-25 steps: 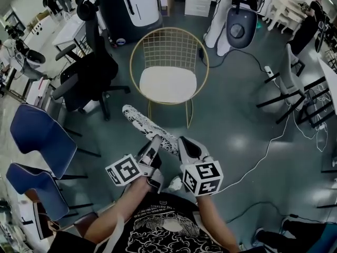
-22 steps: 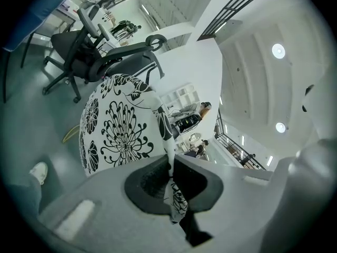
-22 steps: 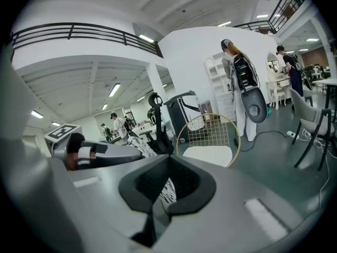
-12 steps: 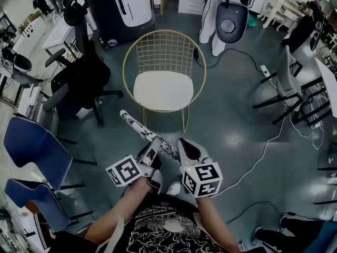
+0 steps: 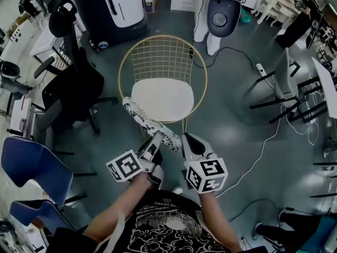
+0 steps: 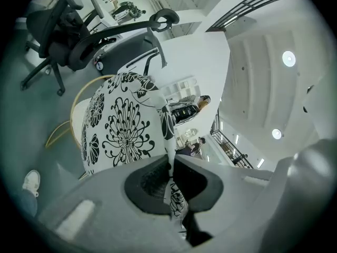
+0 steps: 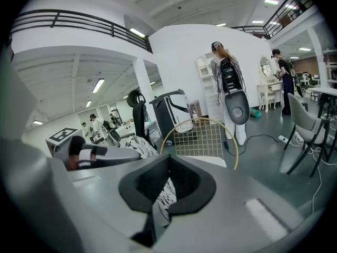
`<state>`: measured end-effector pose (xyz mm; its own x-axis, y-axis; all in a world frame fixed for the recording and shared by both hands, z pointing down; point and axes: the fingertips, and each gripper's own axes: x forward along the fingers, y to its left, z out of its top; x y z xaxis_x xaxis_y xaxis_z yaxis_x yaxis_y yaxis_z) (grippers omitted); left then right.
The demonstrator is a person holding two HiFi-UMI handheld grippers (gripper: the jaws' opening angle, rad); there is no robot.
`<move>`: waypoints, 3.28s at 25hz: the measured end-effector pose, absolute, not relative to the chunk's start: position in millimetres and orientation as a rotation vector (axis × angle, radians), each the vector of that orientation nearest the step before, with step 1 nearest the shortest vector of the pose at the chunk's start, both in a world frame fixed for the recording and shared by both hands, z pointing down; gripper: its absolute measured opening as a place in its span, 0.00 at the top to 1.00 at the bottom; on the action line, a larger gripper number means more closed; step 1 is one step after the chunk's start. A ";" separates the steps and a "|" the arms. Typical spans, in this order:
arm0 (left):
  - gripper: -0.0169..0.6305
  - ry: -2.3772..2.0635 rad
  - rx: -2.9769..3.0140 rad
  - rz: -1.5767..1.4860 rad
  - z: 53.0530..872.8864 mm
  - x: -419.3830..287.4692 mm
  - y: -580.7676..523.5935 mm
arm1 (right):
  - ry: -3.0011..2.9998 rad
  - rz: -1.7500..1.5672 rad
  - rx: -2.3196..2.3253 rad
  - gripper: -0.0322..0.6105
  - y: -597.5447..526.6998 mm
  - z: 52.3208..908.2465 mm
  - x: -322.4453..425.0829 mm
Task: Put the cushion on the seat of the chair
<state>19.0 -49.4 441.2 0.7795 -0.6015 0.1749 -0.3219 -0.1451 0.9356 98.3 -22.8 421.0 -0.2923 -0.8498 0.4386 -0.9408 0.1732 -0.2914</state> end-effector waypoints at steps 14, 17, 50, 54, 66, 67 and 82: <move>0.96 -0.628 1.759 -0.320 432.7 12.7 -135.0 | -2.188 0.705 1.805 0.95 -94.7 413.4 85.6; 0.96 -0.630 1.753 -0.311 438.2 15.5 -145.9 | -2.182 0.703 1.817 0.95 -105.7 415.1 91.0; 0.96 -0.961 1.647 -0.540 471.7 114.8 -339.1 | -2.392 0.755 1.392 0.95 -262.8 453.9 202.3; 0.96 -0.949 1.634 -0.557 478.7 121.6 -346.1 | -2.382 0.774 1.358 0.95 -264.2 465.3 205.8; 0.96 -0.940 1.558 -0.466 540.0 94.7 -299.1 | -2.312 0.900 1.289 0.95 -227.4 511.6 186.2; 0.96 -0.942 1.548 -0.453 546.7 90.1 -291.4 | -2.308 0.907 1.282 0.95 -224.9 514.7 182.7; 0.96 -0.921 1.423 -0.231 666.9 31.0 -200.0 | -2.249 0.959 1.270 0.95 -190.8 555.9 124.9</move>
